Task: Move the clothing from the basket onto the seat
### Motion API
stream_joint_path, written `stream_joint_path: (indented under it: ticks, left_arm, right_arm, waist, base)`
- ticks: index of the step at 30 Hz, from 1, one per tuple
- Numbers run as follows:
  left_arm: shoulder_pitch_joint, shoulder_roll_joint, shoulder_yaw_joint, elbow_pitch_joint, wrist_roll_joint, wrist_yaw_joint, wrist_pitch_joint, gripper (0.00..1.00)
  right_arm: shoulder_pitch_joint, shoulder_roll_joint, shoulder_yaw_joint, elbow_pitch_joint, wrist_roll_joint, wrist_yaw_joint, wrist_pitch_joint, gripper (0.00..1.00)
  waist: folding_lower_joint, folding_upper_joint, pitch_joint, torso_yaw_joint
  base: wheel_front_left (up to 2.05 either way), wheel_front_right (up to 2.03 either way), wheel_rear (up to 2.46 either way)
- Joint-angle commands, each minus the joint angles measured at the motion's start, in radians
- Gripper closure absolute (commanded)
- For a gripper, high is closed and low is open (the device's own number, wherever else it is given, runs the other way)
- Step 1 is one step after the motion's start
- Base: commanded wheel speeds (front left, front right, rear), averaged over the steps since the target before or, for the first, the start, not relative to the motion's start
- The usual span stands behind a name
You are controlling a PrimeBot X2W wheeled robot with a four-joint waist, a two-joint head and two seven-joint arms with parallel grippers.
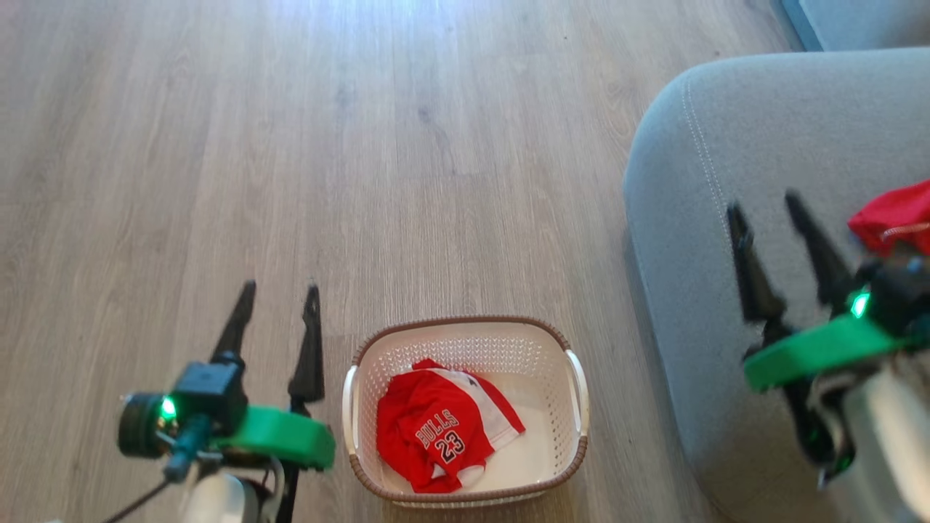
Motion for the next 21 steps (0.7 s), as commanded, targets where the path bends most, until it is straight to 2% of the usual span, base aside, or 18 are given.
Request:
stream_joint_path:
  ticks: [1, 5, 12, 21]
  left_arm:
    - [-0.015, 0.0, 0.032, -0.016, 0.013, 0.008, -0.01, 0.0]
    - [0.005, 0.0, 0.023, 0.044, 0.021, 0.019, -0.01, 0.0]
    - [0.02, 0.0, 0.005, 0.159, 0.022, 0.02, -0.01, 0.0]
    - [0.01, 0.0, -0.005, 0.209, 0.016, 0.026, -0.01, 0.0]
  right_arm:
    - [0.007, 0.004, 0.003, -0.022, -0.014, 0.0, -0.009, 0.0]
    - [0.079, 0.055, -0.012, 0.008, -0.023, 0.0, -0.009, 0.0]
    - [0.126, 0.1, -0.006, 0.064, -0.058, 0.0, -0.009, 0.0]
    - [0.135, 0.127, 0.0, 0.103, -0.106, 0.0, -0.009, 0.0]
  waist:
    - [0.0001, -0.0001, -0.005, 0.005]
    - [0.0001, -0.0001, -0.012, 0.012]
    - [0.0001, -0.0001, -0.008, 0.021]
    - [0.0001, -0.0001, -0.002, 0.035]
  base:
    - [0.0, 0.0, 0.0]
    - [0.0, 0.0, 0.0]
    - [0.0, 0.0, 0.0]
    - [0.0, 0.0, 0.0]
